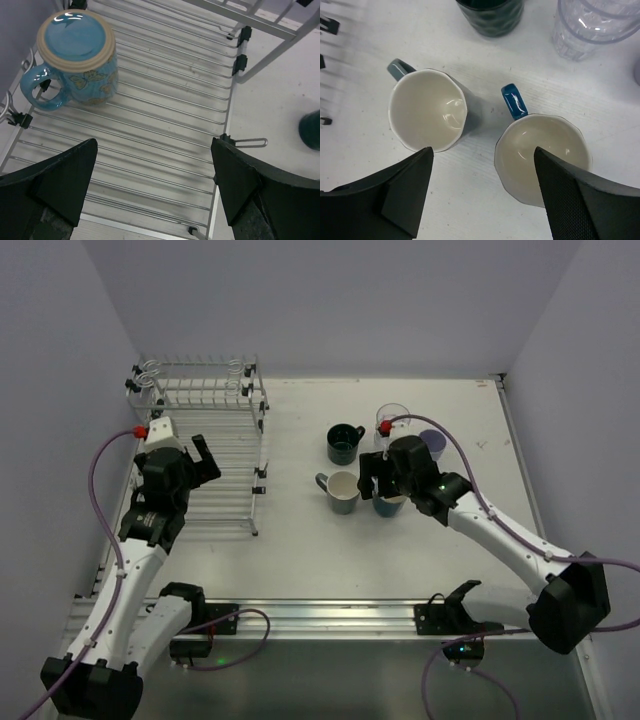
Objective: Unload the cups from the dish rack
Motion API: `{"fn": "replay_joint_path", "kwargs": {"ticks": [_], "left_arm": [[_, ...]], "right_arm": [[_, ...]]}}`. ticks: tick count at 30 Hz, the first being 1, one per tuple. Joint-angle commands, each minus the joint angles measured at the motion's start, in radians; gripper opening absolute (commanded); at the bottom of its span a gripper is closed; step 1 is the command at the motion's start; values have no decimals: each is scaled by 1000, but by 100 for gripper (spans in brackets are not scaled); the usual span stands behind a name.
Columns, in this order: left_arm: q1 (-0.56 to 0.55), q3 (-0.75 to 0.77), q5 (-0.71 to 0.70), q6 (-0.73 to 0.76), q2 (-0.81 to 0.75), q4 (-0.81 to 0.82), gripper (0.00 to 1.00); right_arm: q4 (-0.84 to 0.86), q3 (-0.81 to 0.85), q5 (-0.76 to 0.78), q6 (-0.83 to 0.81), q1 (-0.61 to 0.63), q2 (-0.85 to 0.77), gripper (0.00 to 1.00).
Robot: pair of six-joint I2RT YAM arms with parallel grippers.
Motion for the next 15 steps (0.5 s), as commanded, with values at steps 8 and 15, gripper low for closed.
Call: {"fn": "replay_joint_path", "kwargs": {"ticks": [8,15], "left_arm": [[11,105,-340,-66,191,157,100],[112,145,-158,118,326,248,100]], "right_arm": [[129,-121,-47,11,5,-246,93],[144,-141,-69,10,3,-320,95]]}}
